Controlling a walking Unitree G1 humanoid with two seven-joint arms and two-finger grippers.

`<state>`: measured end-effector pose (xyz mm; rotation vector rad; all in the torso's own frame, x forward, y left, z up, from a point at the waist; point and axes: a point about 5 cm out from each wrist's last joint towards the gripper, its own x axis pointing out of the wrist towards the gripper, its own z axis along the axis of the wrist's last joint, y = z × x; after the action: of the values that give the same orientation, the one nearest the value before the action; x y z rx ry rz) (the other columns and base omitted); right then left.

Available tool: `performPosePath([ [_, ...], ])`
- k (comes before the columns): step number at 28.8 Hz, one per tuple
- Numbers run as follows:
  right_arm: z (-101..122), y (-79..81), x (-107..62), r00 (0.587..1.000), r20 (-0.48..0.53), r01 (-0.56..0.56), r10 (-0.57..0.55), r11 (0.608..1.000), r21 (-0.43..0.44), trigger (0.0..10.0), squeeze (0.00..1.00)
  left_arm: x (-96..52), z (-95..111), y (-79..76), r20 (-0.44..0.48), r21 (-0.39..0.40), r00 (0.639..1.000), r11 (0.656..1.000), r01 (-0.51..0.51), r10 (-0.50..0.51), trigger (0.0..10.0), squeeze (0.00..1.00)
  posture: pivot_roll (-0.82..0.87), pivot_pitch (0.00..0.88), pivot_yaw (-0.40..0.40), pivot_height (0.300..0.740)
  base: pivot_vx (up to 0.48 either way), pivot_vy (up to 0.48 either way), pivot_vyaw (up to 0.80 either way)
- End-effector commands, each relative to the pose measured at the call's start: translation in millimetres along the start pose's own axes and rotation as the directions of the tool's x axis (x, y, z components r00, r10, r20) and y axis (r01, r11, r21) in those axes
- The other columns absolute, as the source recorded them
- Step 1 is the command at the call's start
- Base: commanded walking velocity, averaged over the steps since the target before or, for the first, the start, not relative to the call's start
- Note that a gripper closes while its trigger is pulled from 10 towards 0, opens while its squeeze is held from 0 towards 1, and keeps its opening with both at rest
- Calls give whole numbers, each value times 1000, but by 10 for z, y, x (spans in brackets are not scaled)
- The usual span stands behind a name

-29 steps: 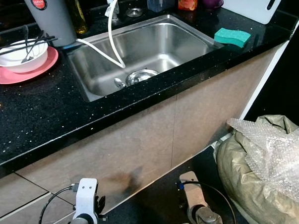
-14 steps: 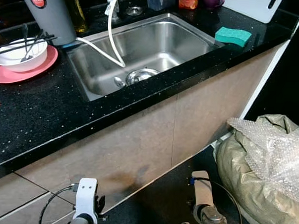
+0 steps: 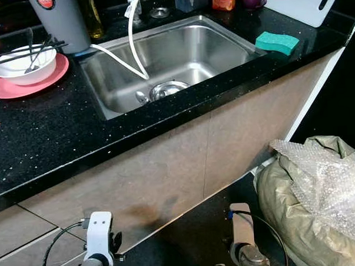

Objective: Kitchen organization

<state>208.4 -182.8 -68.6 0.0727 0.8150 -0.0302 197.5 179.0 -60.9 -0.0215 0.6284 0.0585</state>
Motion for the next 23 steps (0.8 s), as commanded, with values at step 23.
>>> performPosePath([
  [23, 40, -53, -10, 998, 45, 40, -37, 997, -62, 10000, 0, -63, -121, 29, -31, 9, 999, 1000, 16, -15, 10000, 0, 8, 94, 9, 740, 0, 0, 0],
])
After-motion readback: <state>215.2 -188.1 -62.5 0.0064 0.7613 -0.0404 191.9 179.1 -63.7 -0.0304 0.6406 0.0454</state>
